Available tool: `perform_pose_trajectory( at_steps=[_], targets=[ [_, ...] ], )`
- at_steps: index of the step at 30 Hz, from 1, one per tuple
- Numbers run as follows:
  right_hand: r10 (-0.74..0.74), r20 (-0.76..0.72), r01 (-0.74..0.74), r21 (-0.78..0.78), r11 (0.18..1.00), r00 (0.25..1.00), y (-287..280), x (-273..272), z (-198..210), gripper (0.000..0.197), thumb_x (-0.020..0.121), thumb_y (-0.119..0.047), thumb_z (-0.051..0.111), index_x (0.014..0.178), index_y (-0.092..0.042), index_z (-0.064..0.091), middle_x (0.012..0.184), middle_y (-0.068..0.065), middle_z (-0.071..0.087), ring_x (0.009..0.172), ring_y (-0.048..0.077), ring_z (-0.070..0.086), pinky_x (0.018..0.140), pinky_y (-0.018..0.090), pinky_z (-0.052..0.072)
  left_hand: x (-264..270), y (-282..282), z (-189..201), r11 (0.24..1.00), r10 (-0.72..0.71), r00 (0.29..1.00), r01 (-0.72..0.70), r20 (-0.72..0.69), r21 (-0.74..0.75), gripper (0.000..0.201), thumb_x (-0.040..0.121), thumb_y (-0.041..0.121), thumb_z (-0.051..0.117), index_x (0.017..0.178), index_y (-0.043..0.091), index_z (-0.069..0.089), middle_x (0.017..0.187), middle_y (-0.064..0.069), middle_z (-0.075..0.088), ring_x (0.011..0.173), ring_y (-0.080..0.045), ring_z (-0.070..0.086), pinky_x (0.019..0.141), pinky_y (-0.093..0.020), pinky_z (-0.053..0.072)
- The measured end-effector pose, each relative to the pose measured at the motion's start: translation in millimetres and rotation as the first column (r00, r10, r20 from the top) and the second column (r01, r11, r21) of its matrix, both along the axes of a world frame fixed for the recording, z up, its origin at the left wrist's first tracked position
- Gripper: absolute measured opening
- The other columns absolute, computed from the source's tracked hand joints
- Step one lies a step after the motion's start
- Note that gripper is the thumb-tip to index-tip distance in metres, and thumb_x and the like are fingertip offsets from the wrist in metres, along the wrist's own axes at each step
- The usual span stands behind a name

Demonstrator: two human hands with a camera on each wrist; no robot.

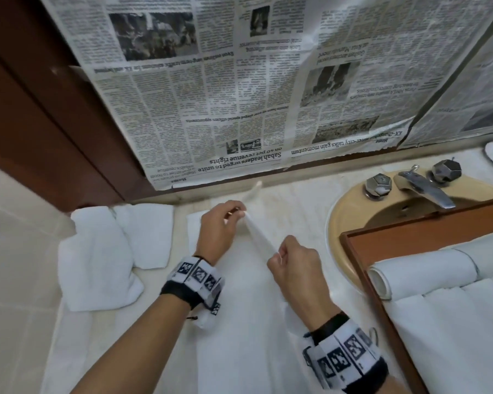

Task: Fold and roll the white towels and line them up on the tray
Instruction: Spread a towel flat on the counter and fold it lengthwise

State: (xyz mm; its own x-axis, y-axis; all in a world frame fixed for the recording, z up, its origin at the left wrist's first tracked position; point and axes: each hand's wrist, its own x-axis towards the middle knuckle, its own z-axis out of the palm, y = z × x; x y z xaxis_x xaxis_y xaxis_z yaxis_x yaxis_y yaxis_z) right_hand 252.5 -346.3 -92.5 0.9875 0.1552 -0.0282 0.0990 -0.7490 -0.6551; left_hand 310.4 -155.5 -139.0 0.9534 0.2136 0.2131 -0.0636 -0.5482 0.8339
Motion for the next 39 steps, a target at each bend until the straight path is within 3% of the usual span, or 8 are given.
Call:
perform_pose_trajectory(
  at_steps=[3, 6, 9, 14, 22, 34, 37, 39],
  targets=[
    [0.157, 0.003, -0.157, -0.04, 0.987, 0.988, 54, -13, 0, 0.014, 0.094, -0.016, 0.055, 0.088, -0.013, 0.043, 0.079, 0.012, 0.063, 0.07, 0.03, 0.06, 0.057, 0.032, 0.033, -28, 50, -5, 0.991, 0.13, 0.991, -0.131, -0.022, -0.016, 0.01, 0.094, 0.016, 0.065, 0.097, 0.023, 0.072, 0.098, 0.017, 0.071, 0.092, 0.001, 0.063, 0.082, -0.014, 0.045],
    [0.262, -0.107, -0.271, -0.084, 0.959, 0.959, 100, -27, -16, 0.009, 0.097, -0.017, 0.048, 0.102, -0.009, 0.047, 0.09, 0.014, 0.063, 0.076, 0.03, 0.058, 0.058, 0.031, 0.033, -51, 83, -31, 0.985, 0.173, 0.964, -0.168, -0.203, 0.039, 0.011, 0.094, 0.017, 0.066, 0.095, 0.026, 0.072, 0.094, 0.016, 0.071, 0.089, 0.001, 0.063, 0.083, -0.006, 0.042],
    [0.293, -0.195, -0.321, -0.129, 0.938, 0.936, 122, -34, -36, 0.005, 0.097, -0.014, 0.045, 0.098, -0.011, 0.042, 0.086, 0.01, 0.054, 0.071, 0.028, 0.048, 0.048, 0.031, 0.024, -57, 93, -51, 0.985, 0.172, 0.948, -0.161, -0.269, 0.06, 0.013, 0.094, 0.013, 0.065, 0.096, 0.022, 0.074, 0.095, 0.013, 0.072, 0.093, -0.009, 0.066, 0.081, 0.003, 0.036],
    [0.27, -0.203, -0.306, -0.169, 0.937, 0.941, 125, -39, -51, 0.009, 0.096, -0.015, 0.044, 0.094, -0.014, 0.035, 0.079, 0.006, 0.048, 0.067, 0.026, 0.045, 0.045, 0.028, 0.018, -53, 96, -50, 0.978, 0.186, 0.913, -0.206, -0.363, -0.016, 0.011, 0.092, 0.018, 0.063, 0.098, 0.022, 0.072, 0.091, 0.008, 0.071, 0.084, -0.004, 0.063, 0.074, -0.002, 0.038],
    [0.251, -0.215, -0.286, -0.149, 0.947, 0.944, 114, -45, -60, 0.017, 0.094, -0.02, 0.047, 0.109, -0.012, 0.047, 0.084, 0.007, 0.063, 0.071, 0.028, 0.057, 0.056, 0.034, 0.039, -64, 92, -46, 0.979, 0.2, 0.903, -0.202, -0.381, 0.034, 0.017, 0.08, 0.011, 0.072, 0.093, 0.019, 0.064, 0.084, 0.002, 0.067, 0.074, -0.011, 0.06, 0.07, -0.006, 0.04],
    [0.394, -0.328, -0.406, 0.033, 0.913, 0.859, 95, -45, -79, 0.045, 0.094, -0.028, 0.046, 0.136, -0.015, 0.053, 0.074, -0.005, 0.056, 0.079, 0.021, 0.059, 0.072, 0.033, 0.05, -67, 81, -45, 0.975, 0.22, 0.874, -0.209, -0.434, 0.075, 0.034, 0.077, 0.006, 0.069, 0.107, 0.016, 0.055, 0.095, 0.004, 0.06, 0.084, -0.011, 0.055, 0.066, -0.008, 0.036],
    [0.465, -0.407, -0.44, 0.16, 0.884, 0.786, 87, -34, -69, 0.029, 0.096, -0.041, 0.05, 0.112, -0.022, 0.066, 0.071, -0.009, 0.058, 0.069, 0.01, 0.057, 0.066, 0.028, 0.046, -67, 85, -53, 0.969, 0.247, 0.894, -0.229, -0.373, 0.092, 0.027, 0.083, 0.001, 0.059, 0.108, 0.013, 0.061, 0.096, -0.001, 0.062, 0.084, -0.014, 0.057, 0.076, -0.018, 0.043],
    [0.448, -0.266, -0.42, 0.157, 0.894, 0.854, 83, -13, -69, 0.032, 0.098, -0.047, 0.049, 0.076, -0.026, 0.061, 0.064, -0.01, 0.055, 0.06, 0.005, 0.05, 0.063, 0.028, 0.042, -68, 90, -63, 0.968, 0.243, 0.929, -0.211, -0.28, 0.137, 0.019, 0.088, 0.001, 0.054, 0.099, 0.016, 0.061, 0.09, -0.002, 0.062, 0.08, -0.016, 0.055, 0.078, -0.028, 0.046]
  ],
)
